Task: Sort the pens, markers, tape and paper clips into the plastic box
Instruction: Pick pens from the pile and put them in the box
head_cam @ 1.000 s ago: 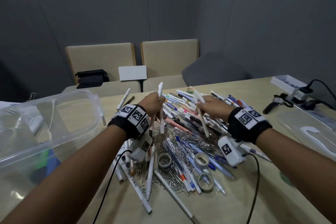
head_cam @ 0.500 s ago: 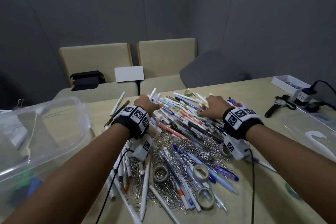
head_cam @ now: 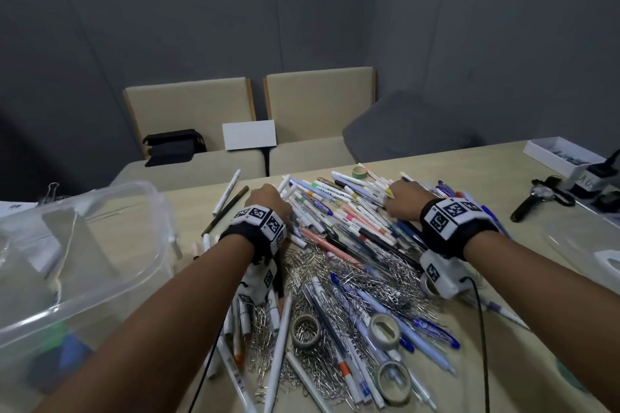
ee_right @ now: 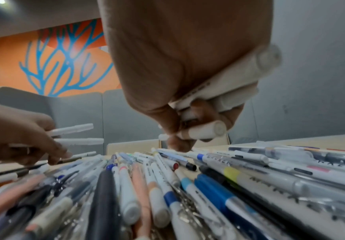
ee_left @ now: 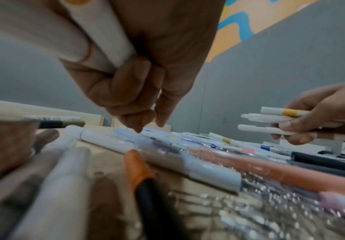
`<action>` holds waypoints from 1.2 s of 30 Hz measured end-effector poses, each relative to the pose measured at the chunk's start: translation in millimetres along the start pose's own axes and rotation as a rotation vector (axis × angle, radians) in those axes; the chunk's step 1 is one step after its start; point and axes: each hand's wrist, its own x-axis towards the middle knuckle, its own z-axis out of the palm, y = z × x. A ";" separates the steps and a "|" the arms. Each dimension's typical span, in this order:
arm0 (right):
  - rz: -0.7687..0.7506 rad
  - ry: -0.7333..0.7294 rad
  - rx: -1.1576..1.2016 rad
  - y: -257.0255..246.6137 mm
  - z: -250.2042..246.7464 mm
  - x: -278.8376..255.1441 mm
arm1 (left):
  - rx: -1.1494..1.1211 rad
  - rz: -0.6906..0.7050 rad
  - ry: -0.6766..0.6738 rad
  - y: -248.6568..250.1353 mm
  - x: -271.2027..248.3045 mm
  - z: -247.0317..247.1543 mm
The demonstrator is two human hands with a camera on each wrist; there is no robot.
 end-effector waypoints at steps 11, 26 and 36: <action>-0.002 -0.018 -0.116 -19.7 3.7 7.0 | -0.009 -0.095 -0.066 4.9 11.0 15.8; -0.046 -0.071 -0.068 -49.1 -25.8 -14.3 | -0.944 -0.044 -0.164 13.3 -37.8 -29.6; -0.391 -0.160 0.602 -205.8 -80.9 -80.1 | -1.102 0.034 -0.146 -51.8 -139.1 -152.8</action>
